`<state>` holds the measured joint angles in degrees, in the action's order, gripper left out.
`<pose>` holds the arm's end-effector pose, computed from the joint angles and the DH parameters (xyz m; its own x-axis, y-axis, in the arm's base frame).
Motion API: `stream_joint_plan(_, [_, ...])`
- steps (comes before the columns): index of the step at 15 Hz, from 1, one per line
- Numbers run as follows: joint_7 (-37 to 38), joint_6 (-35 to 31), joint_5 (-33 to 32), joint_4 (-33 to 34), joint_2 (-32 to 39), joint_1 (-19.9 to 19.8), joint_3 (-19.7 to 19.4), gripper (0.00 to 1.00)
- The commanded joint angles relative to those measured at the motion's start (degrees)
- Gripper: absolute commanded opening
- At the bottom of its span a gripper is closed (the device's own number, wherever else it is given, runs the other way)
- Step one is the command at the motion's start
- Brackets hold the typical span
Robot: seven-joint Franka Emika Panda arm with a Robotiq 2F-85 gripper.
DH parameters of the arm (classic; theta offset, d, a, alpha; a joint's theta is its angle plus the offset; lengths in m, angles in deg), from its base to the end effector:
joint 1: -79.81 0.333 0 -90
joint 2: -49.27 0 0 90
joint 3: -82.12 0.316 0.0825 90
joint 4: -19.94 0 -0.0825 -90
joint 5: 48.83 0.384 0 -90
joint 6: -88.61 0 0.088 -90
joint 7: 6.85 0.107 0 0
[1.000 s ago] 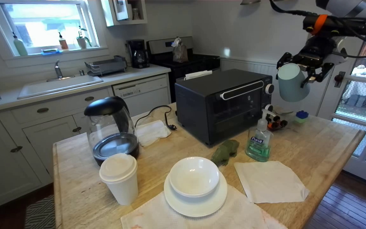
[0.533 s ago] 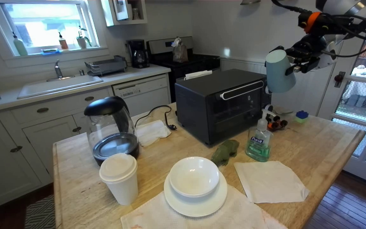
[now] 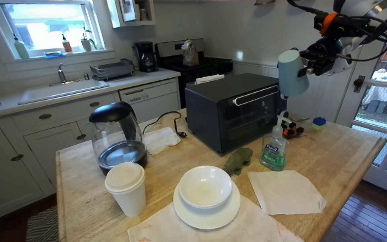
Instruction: Lay the blue cup on the kitchen counter, pick up the blue cup and place it upside down on the black oven
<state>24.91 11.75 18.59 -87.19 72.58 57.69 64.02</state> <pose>0.5099 -0.2634 0.3242 0.1328 -0.2883 -0.9483 -0.9649 0.1811 -0.1902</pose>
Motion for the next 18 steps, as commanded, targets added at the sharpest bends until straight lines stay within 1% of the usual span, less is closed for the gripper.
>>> stream_joint_plan(1, [1.05,1.27,3.08,0.88,0.87,-0.36,-0.25,0.53])
stream_joint_plan(10, [7.54,5.78,12.80,1.26,2.14,-0.34,1.25,0.53])
stream_joint_plan(18, [12.03,5.02,22.01,2.85,6.49,0.11,3.37,0.53])
